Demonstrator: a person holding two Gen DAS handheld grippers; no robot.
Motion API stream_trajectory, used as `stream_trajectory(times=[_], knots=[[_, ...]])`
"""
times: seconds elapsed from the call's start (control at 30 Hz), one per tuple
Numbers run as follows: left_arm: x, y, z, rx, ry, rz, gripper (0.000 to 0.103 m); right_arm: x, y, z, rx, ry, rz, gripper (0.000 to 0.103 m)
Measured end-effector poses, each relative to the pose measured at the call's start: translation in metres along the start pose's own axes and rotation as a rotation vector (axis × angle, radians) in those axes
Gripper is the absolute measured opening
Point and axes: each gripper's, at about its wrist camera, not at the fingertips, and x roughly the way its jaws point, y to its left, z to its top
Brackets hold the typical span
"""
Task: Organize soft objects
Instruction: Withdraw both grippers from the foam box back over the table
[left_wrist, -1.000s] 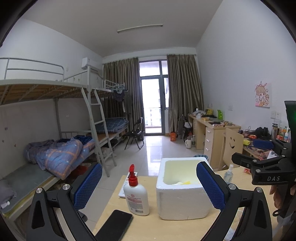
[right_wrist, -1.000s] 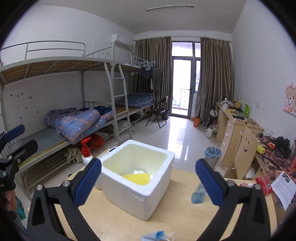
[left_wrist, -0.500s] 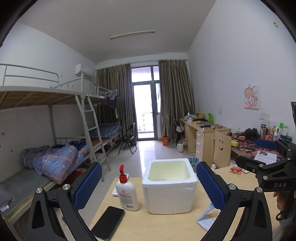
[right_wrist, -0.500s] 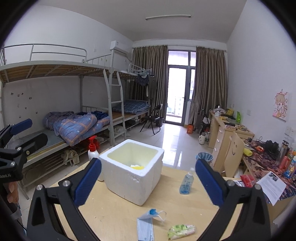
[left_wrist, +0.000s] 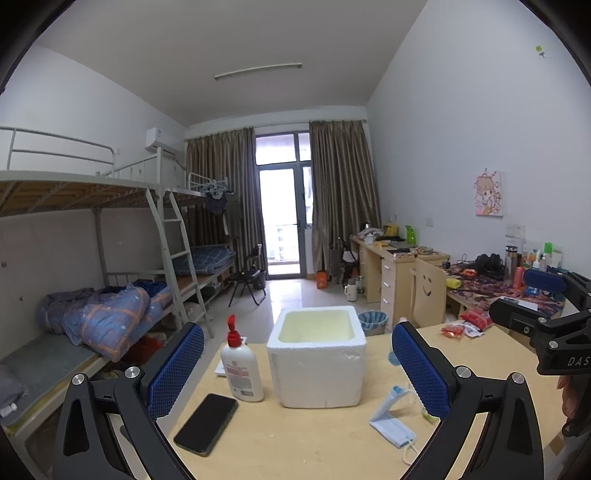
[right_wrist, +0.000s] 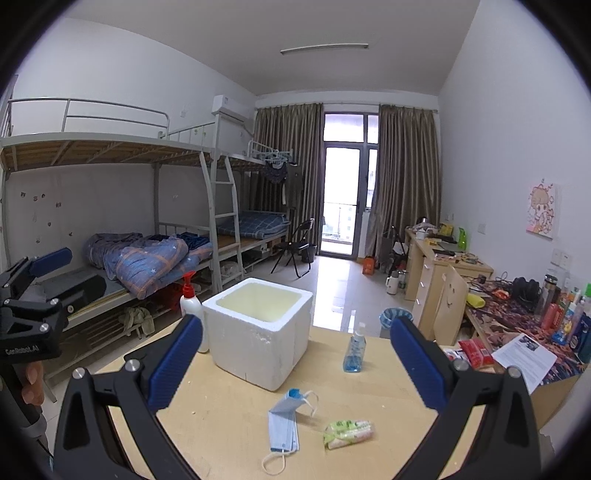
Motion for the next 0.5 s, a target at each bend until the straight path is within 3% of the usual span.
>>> stream_trajectory(times=[0.5], knots=[[-0.010,-0.010,-0.041,-0.037,0.025,-0.045,0.102,-0.025,0.004,-0.037,0.010,-0.032,-0.001,0.103]])
